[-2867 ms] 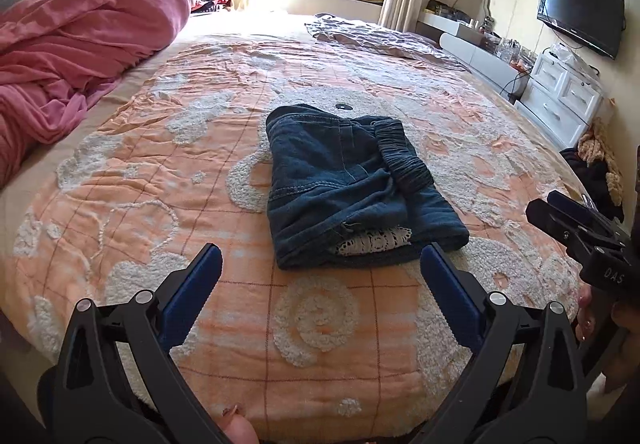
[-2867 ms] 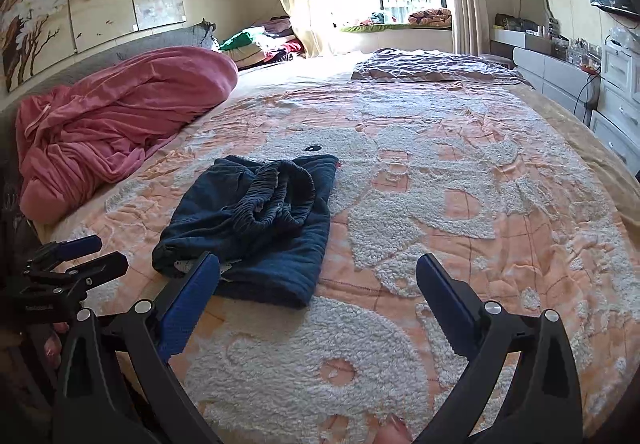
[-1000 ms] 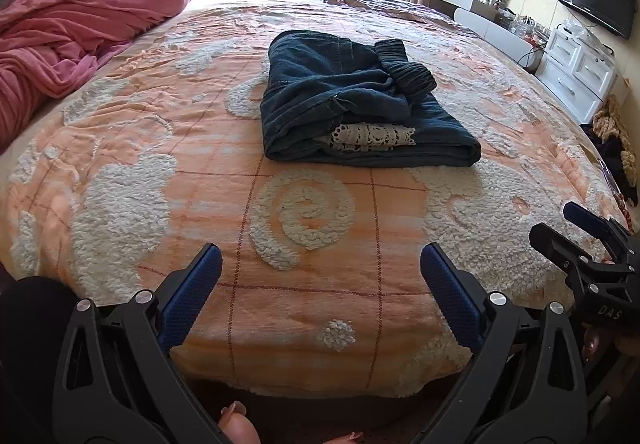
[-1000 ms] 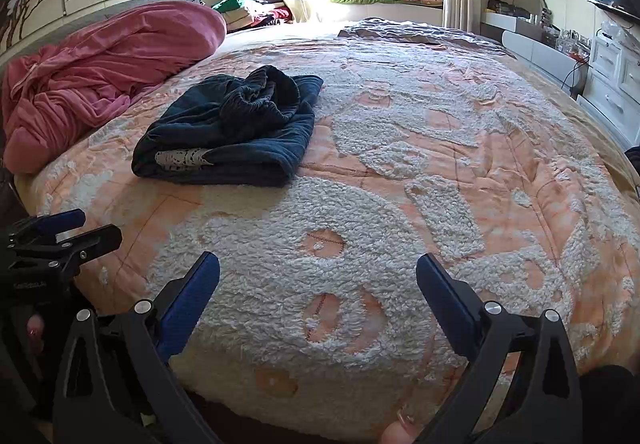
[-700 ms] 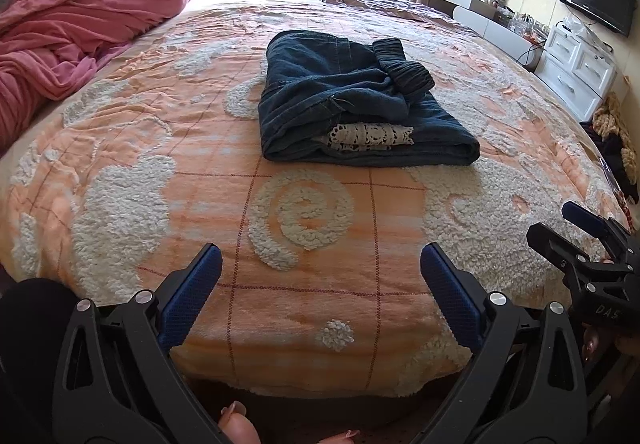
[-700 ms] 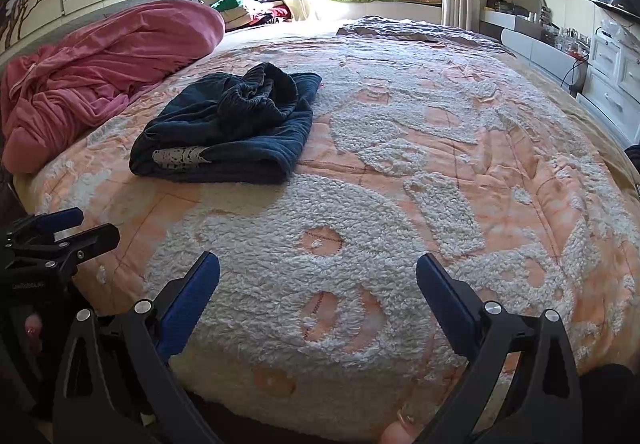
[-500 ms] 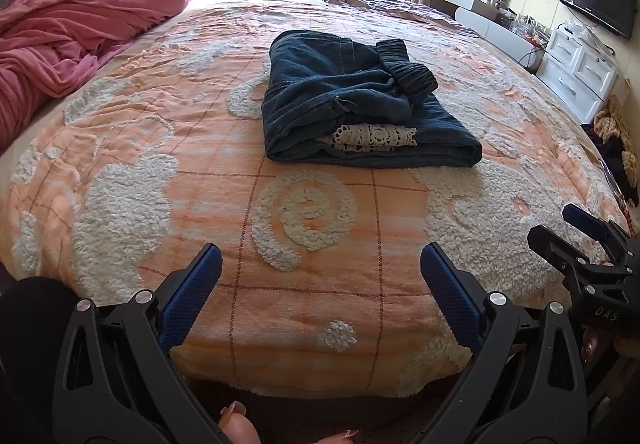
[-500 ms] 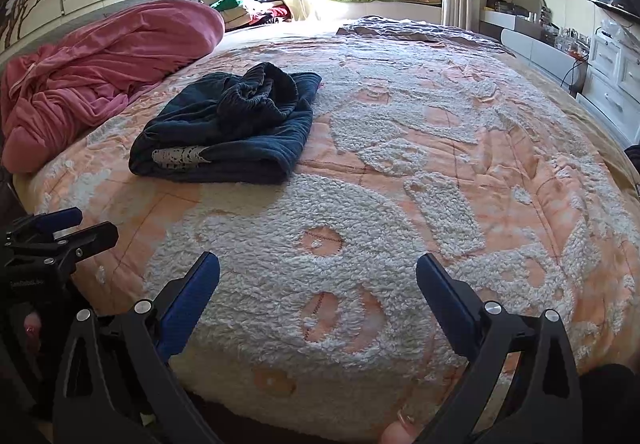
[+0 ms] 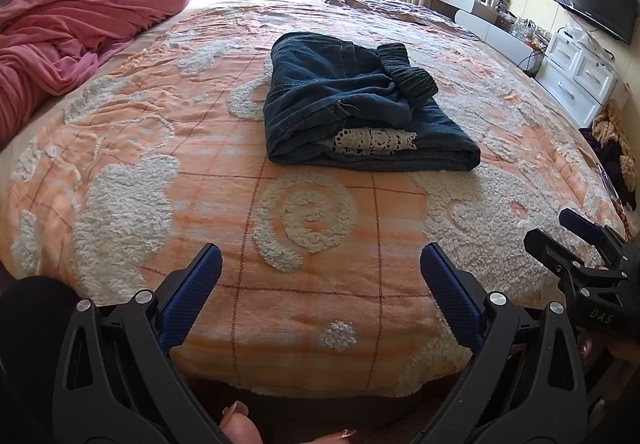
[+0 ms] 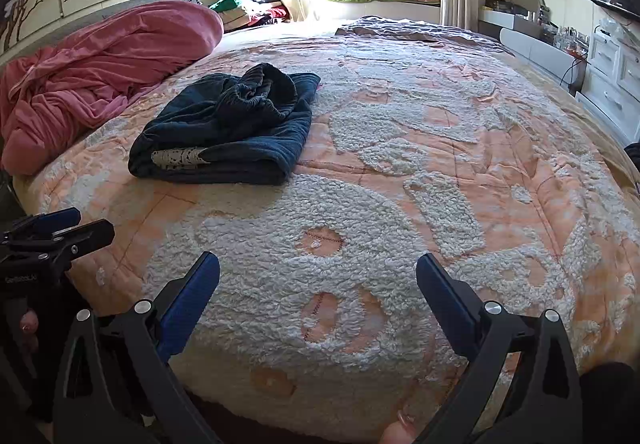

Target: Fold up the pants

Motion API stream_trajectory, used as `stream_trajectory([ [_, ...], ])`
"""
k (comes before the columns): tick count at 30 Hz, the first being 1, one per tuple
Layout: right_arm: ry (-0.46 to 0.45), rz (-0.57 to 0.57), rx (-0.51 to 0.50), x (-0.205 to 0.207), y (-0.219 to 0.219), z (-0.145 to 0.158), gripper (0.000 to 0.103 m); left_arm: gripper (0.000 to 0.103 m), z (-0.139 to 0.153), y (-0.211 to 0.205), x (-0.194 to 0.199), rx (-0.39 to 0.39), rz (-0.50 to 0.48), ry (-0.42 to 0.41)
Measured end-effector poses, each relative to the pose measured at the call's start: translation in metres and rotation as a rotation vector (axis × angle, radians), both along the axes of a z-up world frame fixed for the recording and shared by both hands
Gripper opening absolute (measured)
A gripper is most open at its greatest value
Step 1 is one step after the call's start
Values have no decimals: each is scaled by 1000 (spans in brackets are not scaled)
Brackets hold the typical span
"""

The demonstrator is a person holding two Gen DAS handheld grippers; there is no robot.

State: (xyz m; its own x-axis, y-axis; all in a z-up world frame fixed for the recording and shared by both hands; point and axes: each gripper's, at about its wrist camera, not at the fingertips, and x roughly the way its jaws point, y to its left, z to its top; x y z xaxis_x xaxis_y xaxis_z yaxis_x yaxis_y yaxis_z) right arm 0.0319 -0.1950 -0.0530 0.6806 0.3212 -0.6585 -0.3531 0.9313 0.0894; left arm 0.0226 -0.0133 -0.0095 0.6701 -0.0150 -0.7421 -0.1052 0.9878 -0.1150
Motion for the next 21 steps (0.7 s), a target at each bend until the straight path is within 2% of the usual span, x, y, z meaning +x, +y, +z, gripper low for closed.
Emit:
stream_trajectory([
  [21, 9, -13, -18, 1, 1, -4, 98, 93, 0, 2, 0, -2, 3, 7],
])
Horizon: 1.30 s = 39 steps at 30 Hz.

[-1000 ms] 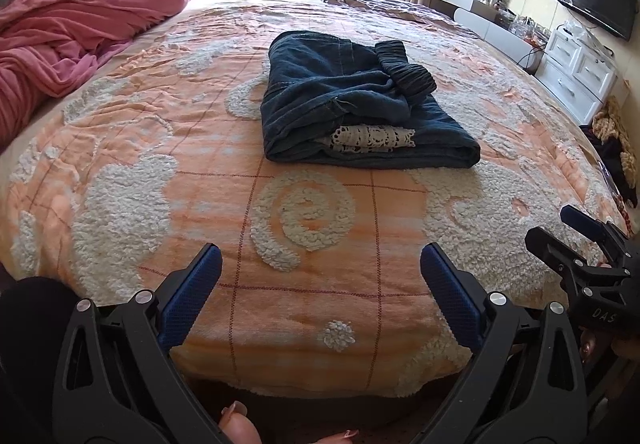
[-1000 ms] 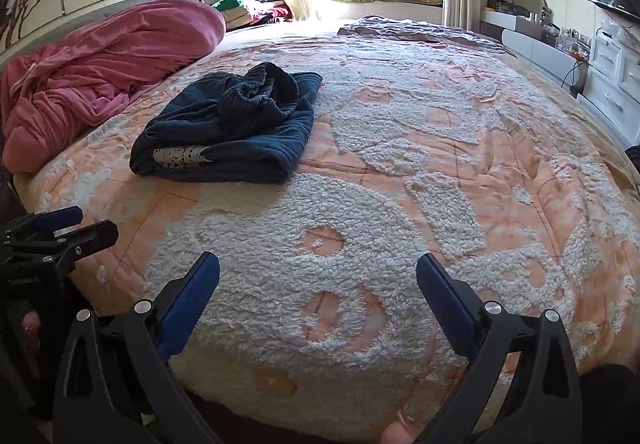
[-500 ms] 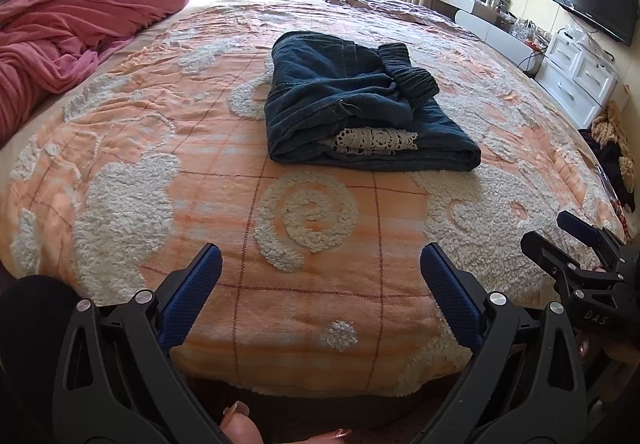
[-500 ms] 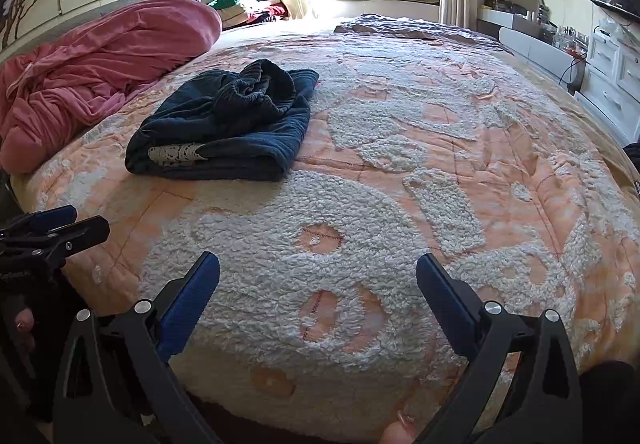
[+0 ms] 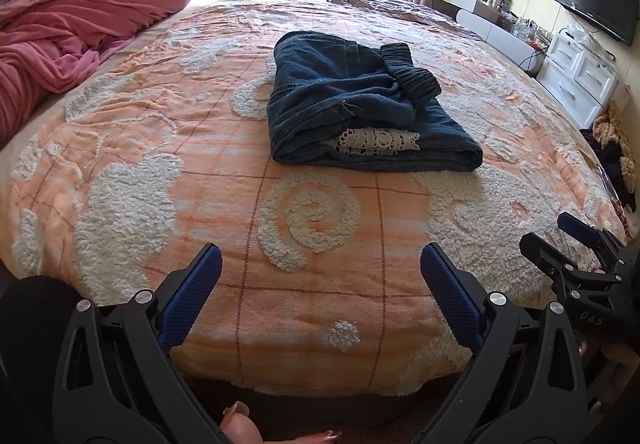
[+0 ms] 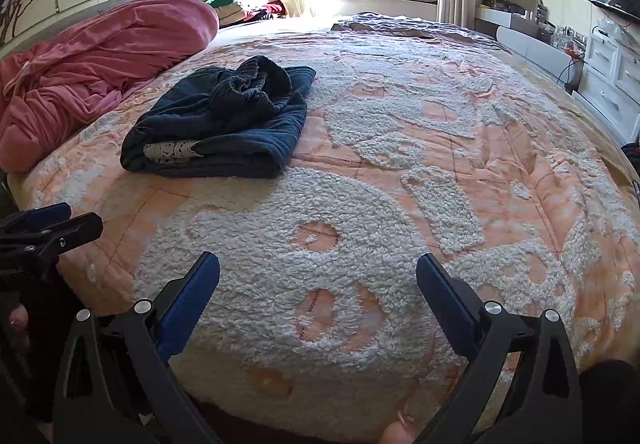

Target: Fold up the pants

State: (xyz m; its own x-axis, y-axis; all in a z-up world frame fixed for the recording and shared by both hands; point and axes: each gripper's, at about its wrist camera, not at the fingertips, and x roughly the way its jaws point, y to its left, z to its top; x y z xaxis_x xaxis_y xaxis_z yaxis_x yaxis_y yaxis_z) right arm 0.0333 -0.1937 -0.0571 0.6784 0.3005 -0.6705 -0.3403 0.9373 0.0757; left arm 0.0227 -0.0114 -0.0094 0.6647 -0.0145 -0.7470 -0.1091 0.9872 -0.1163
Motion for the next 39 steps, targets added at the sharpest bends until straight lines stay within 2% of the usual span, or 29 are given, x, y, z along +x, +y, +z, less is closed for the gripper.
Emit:
stream_trajectory([
  [39, 2, -11, -4, 0, -2, -2, 98, 93, 0, 2, 2, 27, 11, 14],
])
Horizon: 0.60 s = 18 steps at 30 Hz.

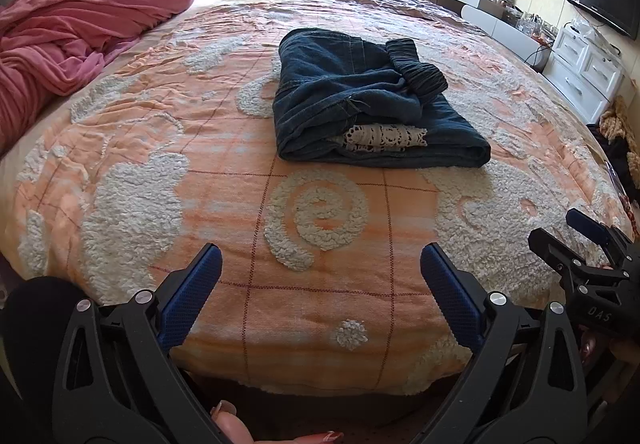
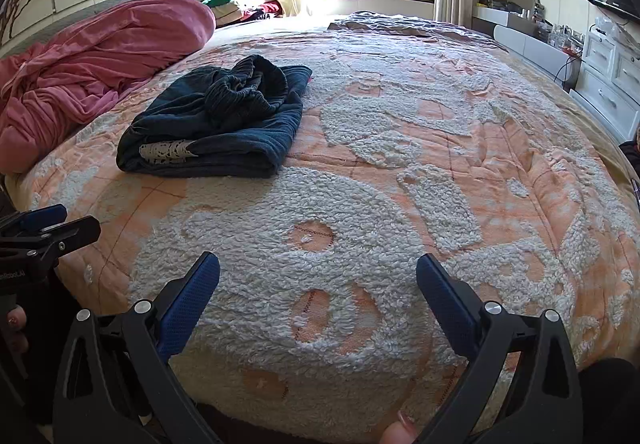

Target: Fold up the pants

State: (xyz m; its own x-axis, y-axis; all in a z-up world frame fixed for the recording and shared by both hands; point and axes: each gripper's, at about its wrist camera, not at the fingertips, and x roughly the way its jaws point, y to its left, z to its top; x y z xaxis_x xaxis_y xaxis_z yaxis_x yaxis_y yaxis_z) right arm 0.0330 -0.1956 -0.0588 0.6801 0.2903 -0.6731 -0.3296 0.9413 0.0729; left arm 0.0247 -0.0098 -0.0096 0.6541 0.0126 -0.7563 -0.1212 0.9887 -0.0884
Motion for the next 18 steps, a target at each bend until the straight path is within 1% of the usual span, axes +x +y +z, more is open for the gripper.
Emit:
stream_trajectory([
  [13, -1, -7, -8, 0, 2, 0, 98, 93, 0, 2, 1, -14, -11, 8],
  [18, 8, -16, 3, 2, 0, 0, 98, 93, 2, 4, 3, -17, -5, -3],
])
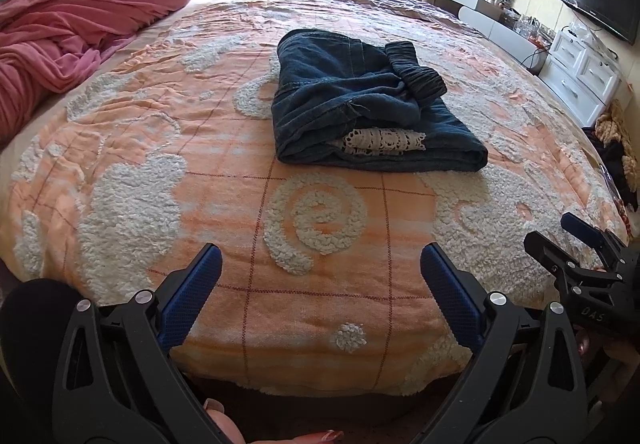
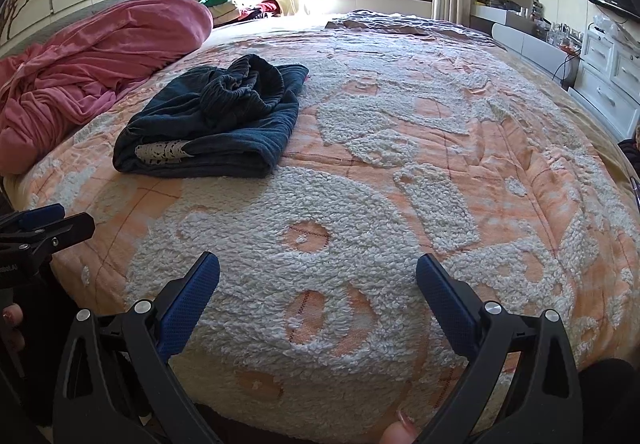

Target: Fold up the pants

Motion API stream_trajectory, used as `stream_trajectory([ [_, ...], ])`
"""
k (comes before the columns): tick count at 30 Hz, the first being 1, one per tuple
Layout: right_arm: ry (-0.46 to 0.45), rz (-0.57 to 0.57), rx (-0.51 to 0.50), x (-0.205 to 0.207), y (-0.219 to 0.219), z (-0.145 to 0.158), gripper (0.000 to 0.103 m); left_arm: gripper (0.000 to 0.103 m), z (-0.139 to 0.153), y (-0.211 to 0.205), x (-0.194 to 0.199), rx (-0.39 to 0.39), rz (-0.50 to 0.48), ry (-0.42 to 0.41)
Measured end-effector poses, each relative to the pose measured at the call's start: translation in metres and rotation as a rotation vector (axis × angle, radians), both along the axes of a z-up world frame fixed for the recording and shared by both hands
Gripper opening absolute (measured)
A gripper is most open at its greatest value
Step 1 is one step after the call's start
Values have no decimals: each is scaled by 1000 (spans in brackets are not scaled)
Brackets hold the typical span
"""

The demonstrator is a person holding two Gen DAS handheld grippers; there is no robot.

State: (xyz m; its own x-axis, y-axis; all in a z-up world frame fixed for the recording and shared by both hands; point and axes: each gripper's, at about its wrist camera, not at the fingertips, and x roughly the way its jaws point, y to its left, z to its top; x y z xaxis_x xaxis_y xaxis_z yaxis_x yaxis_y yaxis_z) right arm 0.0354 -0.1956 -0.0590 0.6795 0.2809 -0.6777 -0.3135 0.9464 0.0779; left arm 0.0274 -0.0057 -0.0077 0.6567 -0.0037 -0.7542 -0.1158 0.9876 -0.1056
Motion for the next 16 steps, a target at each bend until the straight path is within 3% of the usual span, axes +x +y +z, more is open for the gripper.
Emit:
stream_trajectory([
  [8, 40, -88, 58, 24, -35, 11, 98, 93, 26, 42, 11, 19, 90, -58],
  [11, 53, -209, 118, 52, -82, 24, 98, 93, 38, 100, 43, 55, 202, -4],
  [16, 71, -482, 31, 130, -190, 33, 98, 93, 29, 227, 121, 139, 432, 105],
])
